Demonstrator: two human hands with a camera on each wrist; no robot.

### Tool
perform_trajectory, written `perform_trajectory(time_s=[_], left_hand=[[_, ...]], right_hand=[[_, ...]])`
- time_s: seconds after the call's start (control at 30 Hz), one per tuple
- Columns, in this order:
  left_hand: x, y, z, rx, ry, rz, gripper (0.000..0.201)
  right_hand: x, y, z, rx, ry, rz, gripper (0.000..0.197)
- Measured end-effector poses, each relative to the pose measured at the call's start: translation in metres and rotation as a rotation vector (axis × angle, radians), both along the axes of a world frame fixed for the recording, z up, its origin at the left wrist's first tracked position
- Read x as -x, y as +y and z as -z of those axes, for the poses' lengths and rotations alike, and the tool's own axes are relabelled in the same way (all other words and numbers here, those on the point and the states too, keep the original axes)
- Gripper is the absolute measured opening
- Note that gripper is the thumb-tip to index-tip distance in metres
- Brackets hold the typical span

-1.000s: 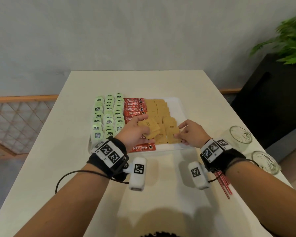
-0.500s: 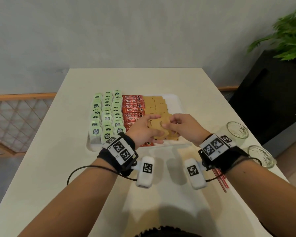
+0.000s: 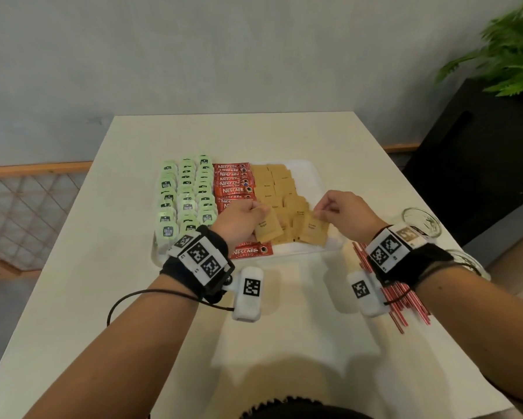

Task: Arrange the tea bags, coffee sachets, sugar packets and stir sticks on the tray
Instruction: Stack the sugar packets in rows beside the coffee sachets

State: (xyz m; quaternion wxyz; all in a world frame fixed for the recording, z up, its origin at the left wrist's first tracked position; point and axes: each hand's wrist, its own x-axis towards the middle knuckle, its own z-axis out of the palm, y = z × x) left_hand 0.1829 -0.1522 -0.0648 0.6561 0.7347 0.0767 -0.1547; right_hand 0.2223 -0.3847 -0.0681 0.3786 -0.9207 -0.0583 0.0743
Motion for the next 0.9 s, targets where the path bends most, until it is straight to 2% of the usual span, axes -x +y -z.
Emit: perform_trajectory(time_s=[0.13,0.27,0.4,0.47,0.53,0.63,0.7,0.8,0.9], left_hand=[[0.000,0.003,-0.001,-0.062,-0.052,-0.026,0.015],[0.001,0.005,-0.002,0.001,-0.046,-0.047,0.013],[-0.001,0.006,-0.004,0.039,-0.033,-0.031,0.008],[0.000,0.005,-0.006,0.024,-0.033,-0.011,0.006],[-0.001,0.004,-0.007,-0.046,-0.041,0.008,0.007],[-0.005,0.000,-0.008,-0.202,-0.128,0.023,0.011],[-0.010,-0.006,-0.009,-0.279,-0.220,0.042,0.011],[-0.018,-0.017,-0.006,-0.384,-0.292,0.091,0.008],[-0.024,-0.026,0.002,-0.517,-0.280,0.178,0.007]], right_hand=[[-0.004,0.004,0.007,0.062,-0.016,-0.088,0.001],[-0.004,0.009,0.012,0.125,-0.045,-0.180,0.002],[-0.005,0.009,0.018,0.203,-0.056,-0.187,0.007],[-0.005,0.008,0.022,0.232,-0.083,-0.157,0.016],[-0.001,0.011,0.020,0.199,-0.122,-0.094,0.024],[0.006,0.020,0.005,-0.041,-0.081,-0.046,0.012],[0.012,0.027,-0.004,-0.125,0.000,-0.090,0.011],[0.017,0.032,-0.003,-0.042,0.057,-0.168,0.022],[0.019,0.031,0.010,0.054,0.071,-0.157,0.030]])
